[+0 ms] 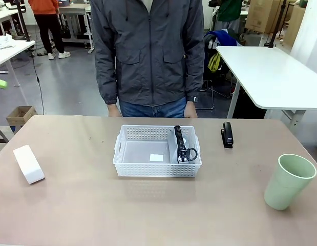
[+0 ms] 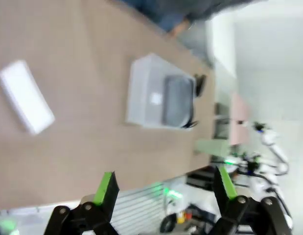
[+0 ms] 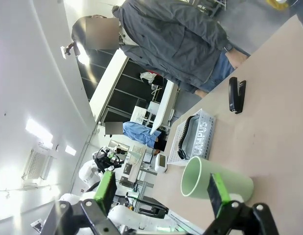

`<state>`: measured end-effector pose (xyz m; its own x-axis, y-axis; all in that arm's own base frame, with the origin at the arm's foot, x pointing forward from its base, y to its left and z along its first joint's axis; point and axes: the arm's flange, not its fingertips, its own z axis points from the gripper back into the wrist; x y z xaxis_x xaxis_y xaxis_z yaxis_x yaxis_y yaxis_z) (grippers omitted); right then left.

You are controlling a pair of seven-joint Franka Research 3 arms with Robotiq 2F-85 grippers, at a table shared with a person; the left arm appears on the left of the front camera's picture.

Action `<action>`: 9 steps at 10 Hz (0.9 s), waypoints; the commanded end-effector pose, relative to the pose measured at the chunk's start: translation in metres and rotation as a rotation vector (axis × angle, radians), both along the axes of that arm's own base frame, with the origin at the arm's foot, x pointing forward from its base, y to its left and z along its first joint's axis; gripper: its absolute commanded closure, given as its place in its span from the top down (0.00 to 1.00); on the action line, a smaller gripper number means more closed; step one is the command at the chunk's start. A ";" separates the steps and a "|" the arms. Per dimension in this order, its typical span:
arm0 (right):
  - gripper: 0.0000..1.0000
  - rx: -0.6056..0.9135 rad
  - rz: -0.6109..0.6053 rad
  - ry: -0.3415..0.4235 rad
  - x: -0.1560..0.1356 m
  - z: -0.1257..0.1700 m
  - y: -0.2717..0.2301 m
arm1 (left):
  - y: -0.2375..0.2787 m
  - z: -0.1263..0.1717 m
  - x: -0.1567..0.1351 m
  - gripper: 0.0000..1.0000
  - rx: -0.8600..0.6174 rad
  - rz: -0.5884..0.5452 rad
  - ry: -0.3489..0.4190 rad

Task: Efficiently arrange items inside the basket to fit them all.
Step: Pick up the Digital clock and place it inside the Organizing basket.

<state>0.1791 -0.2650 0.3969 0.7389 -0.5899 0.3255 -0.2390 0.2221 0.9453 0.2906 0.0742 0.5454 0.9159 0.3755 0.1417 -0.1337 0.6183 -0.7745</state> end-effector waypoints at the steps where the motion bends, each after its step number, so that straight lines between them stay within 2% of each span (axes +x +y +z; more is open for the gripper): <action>1: 1.00 -0.002 -0.006 -0.033 0.002 0.001 -0.001 | -0.029 0.009 0.013 1.00 0.175 -0.045 0.199; 3: 1.00 -0.002 -0.006 -0.033 0.002 0.001 -0.001 | -0.055 -0.003 0.025 1.00 0.400 0.058 0.330; 4: 1.00 -0.002 -0.006 -0.033 0.002 0.001 -0.001 | -0.062 -0.017 0.035 1.00 0.481 0.174 0.362; 5: 1.00 -0.002 -0.006 -0.033 0.002 0.001 -0.001 | -0.067 -0.031 0.044 1.00 0.543 0.264 0.369; 6: 1.00 -0.002 -0.006 -0.033 0.002 0.001 -0.001 | -0.069 -0.041 0.050 1.00 0.554 0.273 0.351; 7: 1.00 -0.002 -0.006 -0.033 0.002 0.001 -0.001 | -0.067 -0.050 0.053 1.00 0.625 0.206 0.278; 8: 1.00 -0.002 -0.006 -0.033 0.002 0.001 -0.001 | -0.060 -0.061 0.056 1.00 0.658 0.124 0.276; 9: 1.00 -0.002 -0.006 -0.033 0.002 0.001 -0.001 | -0.051 -0.070 0.056 1.00 0.662 -0.013 0.278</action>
<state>0.1790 -0.2650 0.3970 0.7390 -0.5899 0.3253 -0.2391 0.2218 0.9453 0.3477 0.0079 0.4809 0.9115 0.3936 0.1191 -0.3708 0.9120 -0.1754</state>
